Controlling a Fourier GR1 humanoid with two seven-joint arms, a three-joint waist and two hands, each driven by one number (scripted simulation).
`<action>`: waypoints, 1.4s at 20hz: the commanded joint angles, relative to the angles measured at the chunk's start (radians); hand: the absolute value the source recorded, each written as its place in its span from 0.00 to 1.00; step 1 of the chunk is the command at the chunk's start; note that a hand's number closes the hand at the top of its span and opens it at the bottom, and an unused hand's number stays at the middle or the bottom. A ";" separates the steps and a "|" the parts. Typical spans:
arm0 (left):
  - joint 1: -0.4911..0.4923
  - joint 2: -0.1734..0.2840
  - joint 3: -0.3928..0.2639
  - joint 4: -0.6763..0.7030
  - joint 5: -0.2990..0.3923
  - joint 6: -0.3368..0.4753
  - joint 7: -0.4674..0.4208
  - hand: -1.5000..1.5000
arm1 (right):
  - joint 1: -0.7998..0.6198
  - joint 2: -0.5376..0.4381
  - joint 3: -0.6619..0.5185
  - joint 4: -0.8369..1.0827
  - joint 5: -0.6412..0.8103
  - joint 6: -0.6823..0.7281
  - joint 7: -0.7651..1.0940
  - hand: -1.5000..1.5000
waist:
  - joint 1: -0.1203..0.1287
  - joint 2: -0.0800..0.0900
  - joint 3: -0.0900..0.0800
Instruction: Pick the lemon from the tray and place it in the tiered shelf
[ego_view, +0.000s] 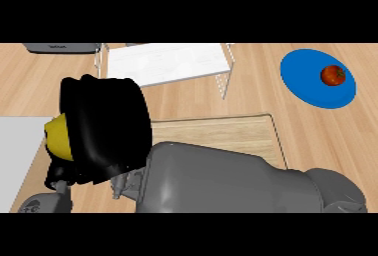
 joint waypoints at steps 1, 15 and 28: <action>-0.010 -0.015 0.001 0.018 -0.010 0.017 -0.002 0.50 | -0.129 0.008 -0.099 0.008 0.036 0.034 0.172 1.00 | -0.007 0.003 0.000; 0.044 -0.010 0.007 0.000 -0.006 -0.030 -0.052 0.50 | -0.316 -0.080 -0.474 0.316 0.000 0.174 -0.065 1.00 | 0.000 0.010 0.000; 0.042 -0.001 0.021 -0.033 -0.011 -0.028 -0.011 0.50 | -0.356 -0.070 -0.555 0.660 0.014 0.246 -0.392 1.00 | 0.010 0.014 -0.001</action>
